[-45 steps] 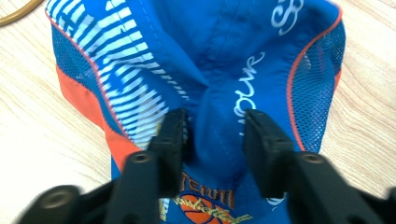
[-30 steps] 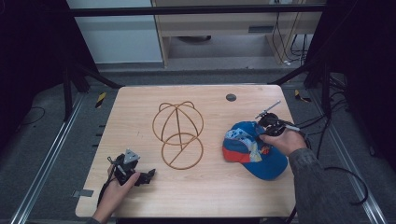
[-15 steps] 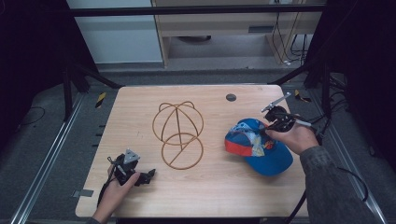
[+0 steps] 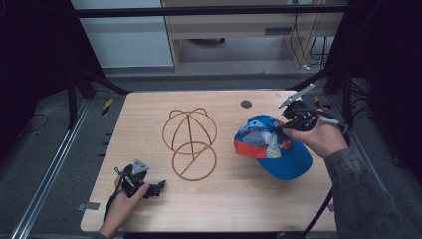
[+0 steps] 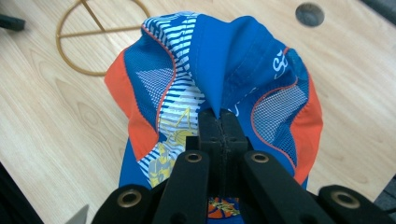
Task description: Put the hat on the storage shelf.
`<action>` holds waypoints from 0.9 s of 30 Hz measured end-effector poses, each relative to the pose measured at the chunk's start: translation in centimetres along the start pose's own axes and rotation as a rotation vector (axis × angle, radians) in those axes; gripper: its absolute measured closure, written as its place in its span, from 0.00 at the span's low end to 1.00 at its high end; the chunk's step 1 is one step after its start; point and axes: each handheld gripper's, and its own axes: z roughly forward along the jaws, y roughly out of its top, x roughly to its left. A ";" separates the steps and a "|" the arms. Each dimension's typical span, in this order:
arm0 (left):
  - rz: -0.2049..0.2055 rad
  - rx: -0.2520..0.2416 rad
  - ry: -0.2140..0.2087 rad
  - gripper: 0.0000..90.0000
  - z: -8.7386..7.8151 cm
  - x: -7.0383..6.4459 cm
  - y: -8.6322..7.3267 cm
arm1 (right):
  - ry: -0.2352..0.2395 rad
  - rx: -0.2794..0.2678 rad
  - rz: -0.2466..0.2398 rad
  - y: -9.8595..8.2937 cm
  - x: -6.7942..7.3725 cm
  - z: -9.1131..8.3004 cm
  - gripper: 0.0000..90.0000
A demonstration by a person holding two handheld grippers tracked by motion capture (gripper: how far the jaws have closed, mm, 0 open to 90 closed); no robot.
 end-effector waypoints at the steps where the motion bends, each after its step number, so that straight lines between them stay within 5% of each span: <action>1: 0.000 0.000 0.000 0.00 0.0 0.0 0.0 | 0.000 -0.005 0.000 0.2 0.1 -0.3 1.00; 27: 0.001 -0.001 -0.001 0.00 0.0 0.0 0.0 | -0.001 -0.242 -0.108 4.8 3.8 -6.8 1.00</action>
